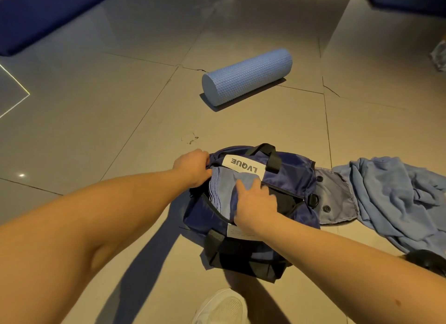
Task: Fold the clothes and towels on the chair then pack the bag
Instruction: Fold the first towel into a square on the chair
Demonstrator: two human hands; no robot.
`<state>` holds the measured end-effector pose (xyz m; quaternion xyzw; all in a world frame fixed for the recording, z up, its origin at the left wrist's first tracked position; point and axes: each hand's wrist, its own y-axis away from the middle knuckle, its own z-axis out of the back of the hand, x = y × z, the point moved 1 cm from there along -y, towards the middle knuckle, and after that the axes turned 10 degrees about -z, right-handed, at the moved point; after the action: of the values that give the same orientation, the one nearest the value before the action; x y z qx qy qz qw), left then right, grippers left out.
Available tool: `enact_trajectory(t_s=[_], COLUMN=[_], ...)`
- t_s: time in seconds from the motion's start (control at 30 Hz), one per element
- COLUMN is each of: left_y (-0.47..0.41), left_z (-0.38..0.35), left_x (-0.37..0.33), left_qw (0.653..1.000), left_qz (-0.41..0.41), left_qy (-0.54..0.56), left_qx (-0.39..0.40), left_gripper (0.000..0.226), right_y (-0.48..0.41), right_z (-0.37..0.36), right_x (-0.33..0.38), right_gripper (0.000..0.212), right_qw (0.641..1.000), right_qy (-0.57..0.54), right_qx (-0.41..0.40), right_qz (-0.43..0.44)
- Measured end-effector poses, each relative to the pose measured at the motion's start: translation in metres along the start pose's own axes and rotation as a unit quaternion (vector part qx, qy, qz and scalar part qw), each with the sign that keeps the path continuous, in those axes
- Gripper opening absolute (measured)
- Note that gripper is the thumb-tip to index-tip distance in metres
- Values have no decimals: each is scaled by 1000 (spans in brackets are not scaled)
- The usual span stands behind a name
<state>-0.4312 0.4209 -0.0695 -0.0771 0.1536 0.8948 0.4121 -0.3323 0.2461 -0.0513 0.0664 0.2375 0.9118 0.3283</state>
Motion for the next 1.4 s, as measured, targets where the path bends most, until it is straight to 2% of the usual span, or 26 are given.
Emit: enact_trajectory(t_s=[0.07, 0.1, 0.2, 0.37, 0.43, 0.6, 0.77, 0.83, 0.9, 0.97, 1.1, 1.2, 1.3, 1.33, 1.4], left_y=[-5, -7, -16, -11, -4, 8, -5, -12, -17, -18, -10, -6, -8, -9, -13], left_z=[2, 3, 6, 20, 26, 30, 22, 21, 23, 27, 29, 27, 27, 27, 26], left_x=[0, 0, -2, -6, -4, -3, -10, -17, -23, -26, -25, -26, -38, -45, -64], left_qw=[999, 999, 1000, 996, 991, 972, 986, 982, 977, 974, 965, 971, 971, 970, 969], left_qz=[-23, -24, -11, -59, -76, -116, -102, -128, -164, -189, -226, -206, -210, -212, -219], left_qy=[-41, -43, -1, 63, 100, 130, -4, -36, -54, -56, -39, -32, -58, -57, -46], left_qx=[1, 11, 27, -15, -38, -160, -132, -131, -121, -116, -124, -118, -101, -103, -106], left_gripper=[28, 26, 15, 16, 16, 15, 12, 16, 21, 17, 12, 11, 17, 20, 21], right_y=[-1, -2, -8, -22, -25, -37, -41, -41, -40, -40, -41, -37, -29, -24, -18], right_z=[2, 2, -5, -13, -13, -11, -17, -19, -20, -21, -17, -13, -6, -2, 7], right_x=[2, 3, 14, 24, 25, 25, 19, 15, 12, 10, 9, 7, -8, -16, -38], right_gripper=[69, 63, 66, 83, 89, 92, 83, 79, 68, 57, 63, 53, 27, 20, 20], right_qw=[995, 990, 981, 981, 979, 976, 974, 973, 976, 979, 987, 982, 968, 963, 955], right_qy=[12, 0, -7, -8, -4, -4, -37, -48, -39, -16, -5, -48, -131, -163, -227], right_qx=[-76, -83, -35, 66, 83, 89, 65, 44, -10, -44, 25, 28, -39, -59, -84], right_qz=[70, 116, 193, 183, 187, 199, 216, 220, 216, 200, 159, 181, 213, 206, 171])
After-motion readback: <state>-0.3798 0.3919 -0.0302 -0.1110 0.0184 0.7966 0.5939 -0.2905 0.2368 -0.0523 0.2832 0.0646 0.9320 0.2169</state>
